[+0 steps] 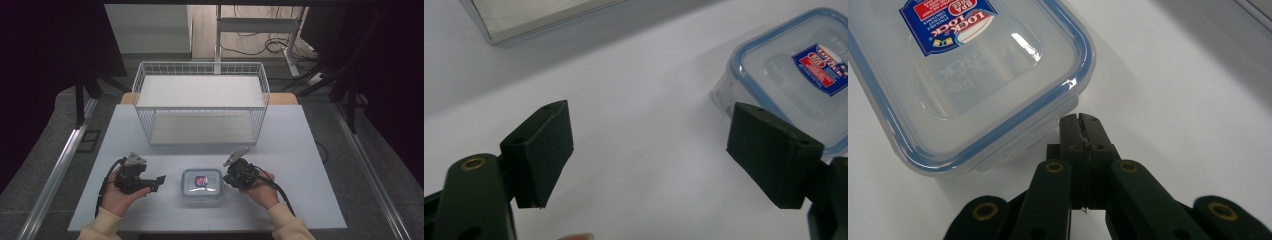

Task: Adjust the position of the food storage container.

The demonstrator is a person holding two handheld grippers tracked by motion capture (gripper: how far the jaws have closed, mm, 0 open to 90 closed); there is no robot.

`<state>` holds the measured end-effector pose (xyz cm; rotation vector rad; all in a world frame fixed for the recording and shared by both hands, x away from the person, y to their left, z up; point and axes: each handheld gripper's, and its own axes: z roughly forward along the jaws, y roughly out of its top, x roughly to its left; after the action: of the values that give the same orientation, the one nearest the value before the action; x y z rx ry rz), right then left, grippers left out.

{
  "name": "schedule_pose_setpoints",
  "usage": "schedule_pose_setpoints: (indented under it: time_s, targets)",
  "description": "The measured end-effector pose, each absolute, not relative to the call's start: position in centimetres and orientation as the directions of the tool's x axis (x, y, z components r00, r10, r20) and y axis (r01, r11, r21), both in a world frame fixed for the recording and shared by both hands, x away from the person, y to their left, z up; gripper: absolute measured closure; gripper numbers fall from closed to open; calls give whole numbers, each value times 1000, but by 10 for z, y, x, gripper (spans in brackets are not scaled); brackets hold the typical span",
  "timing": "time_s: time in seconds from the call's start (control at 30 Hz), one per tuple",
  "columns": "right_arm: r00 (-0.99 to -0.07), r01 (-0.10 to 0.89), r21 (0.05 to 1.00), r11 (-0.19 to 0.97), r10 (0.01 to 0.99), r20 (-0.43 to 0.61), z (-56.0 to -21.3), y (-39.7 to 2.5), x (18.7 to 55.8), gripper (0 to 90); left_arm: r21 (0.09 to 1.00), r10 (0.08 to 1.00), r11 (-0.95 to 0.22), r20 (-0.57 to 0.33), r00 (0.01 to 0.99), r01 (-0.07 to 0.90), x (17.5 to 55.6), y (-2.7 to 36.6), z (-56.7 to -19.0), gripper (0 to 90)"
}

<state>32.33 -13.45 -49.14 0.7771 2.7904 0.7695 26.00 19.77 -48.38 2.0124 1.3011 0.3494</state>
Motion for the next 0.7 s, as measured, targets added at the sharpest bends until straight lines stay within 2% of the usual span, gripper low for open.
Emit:
schedule_pose_setpoints:
  time_s: [0.47,0.7]
  targets:
    - [-855,440,524,729,518,-2,-490,-130,323,899,688,877,-243,-146,458,684,260,199,-484,188]
    - [-819,467,594,655,574,10,-477,-150,325,886,701,878,-236,-143,457,673,260,203,-482,190]
